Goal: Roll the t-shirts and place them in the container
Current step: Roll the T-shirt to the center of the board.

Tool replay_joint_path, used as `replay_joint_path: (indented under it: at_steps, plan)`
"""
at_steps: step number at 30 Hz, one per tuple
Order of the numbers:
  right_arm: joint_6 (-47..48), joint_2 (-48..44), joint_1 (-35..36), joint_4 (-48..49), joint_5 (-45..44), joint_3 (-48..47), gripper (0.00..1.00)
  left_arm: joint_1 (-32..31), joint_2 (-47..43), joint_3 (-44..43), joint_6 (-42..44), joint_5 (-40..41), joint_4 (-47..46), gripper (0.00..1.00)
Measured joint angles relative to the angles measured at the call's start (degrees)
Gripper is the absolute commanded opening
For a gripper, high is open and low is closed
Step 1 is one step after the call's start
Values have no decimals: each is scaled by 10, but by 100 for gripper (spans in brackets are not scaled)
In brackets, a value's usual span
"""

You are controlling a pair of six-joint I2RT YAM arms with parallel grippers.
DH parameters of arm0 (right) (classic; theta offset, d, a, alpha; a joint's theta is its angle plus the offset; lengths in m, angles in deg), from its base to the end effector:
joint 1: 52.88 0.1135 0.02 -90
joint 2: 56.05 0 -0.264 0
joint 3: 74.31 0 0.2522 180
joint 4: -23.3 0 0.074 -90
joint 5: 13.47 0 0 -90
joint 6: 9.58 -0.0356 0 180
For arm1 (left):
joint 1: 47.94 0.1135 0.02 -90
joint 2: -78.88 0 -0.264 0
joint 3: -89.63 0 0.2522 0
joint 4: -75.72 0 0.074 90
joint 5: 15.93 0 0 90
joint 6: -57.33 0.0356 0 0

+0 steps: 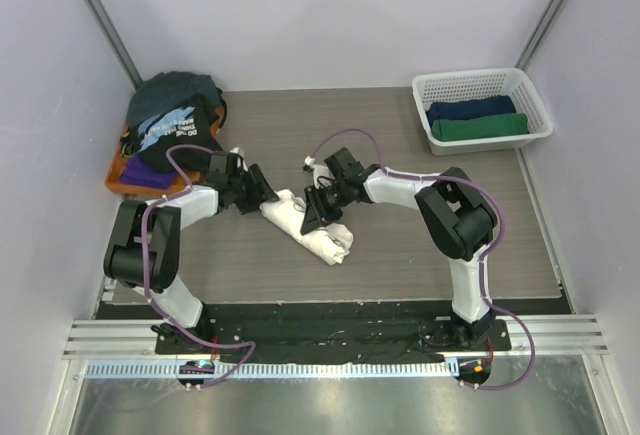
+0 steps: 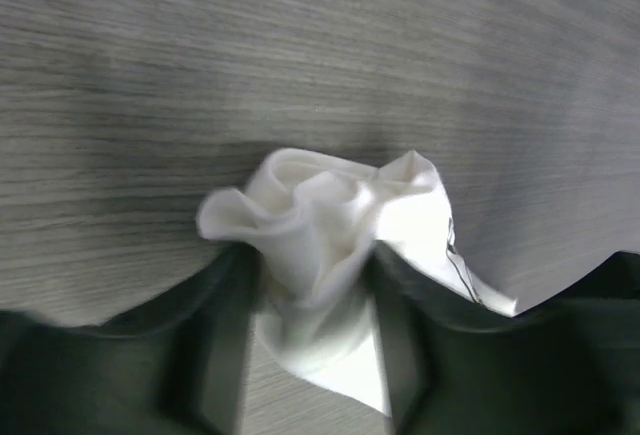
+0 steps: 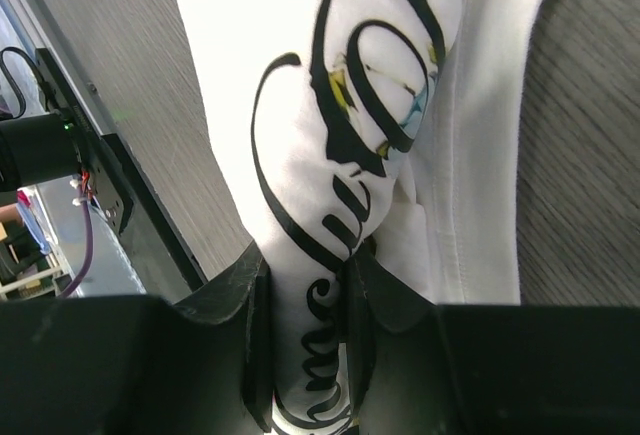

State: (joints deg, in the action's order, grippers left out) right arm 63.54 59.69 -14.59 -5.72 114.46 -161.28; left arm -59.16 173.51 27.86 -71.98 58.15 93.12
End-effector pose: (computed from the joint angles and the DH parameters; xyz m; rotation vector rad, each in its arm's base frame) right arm 0.3083 0.2713 0.1436 -0.7662 2.6080 1.1855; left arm 0.3143 -0.0723 0.1566 -0.4914 2.4927 -0.7123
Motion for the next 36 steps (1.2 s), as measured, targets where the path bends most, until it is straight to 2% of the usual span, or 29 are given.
replay_joint_path:
  at_steps: [2,4,5,8,9,11,14,20,24,29,36]
  plan:
    - [4,0,0,-8,-5,-5,2,0,3,8,-5,-6,-9,26]
    - [8,0,1,-16,-10,-9,9,0,-4,24,-10,-7,-22,14]
    - [12,0,2,-21,-12,-12,13,0,-11,35,-12,-7,-32,0]
    - [22,0,3,-35,-18,-18,33,0,-38,65,-22,-4,-52,0]
    - [24,0,3,-38,-19,-19,52,0,-47,76,-24,-1,-58,0]
    - [29,0,4,-45,-21,-21,66,0,-68,103,-26,8,-74,0]
    - [35,-4,5,-56,-34,-21,80,0,-92,135,-29,19,-90,0]
    - [43,-37,6,-92,-85,-12,88,-1,-115,168,-37,25,-116,0]
    - [43,-64,-16,-128,-131,-11,86,-1,-116,169,-37,24,-119,0]
    - [43,-129,-112,-166,-203,-22,74,-2,-118,170,-37,26,-120,0]
    - [43,-121,-243,-188,-413,-141,73,-5,-119,170,-38,33,-119,0]
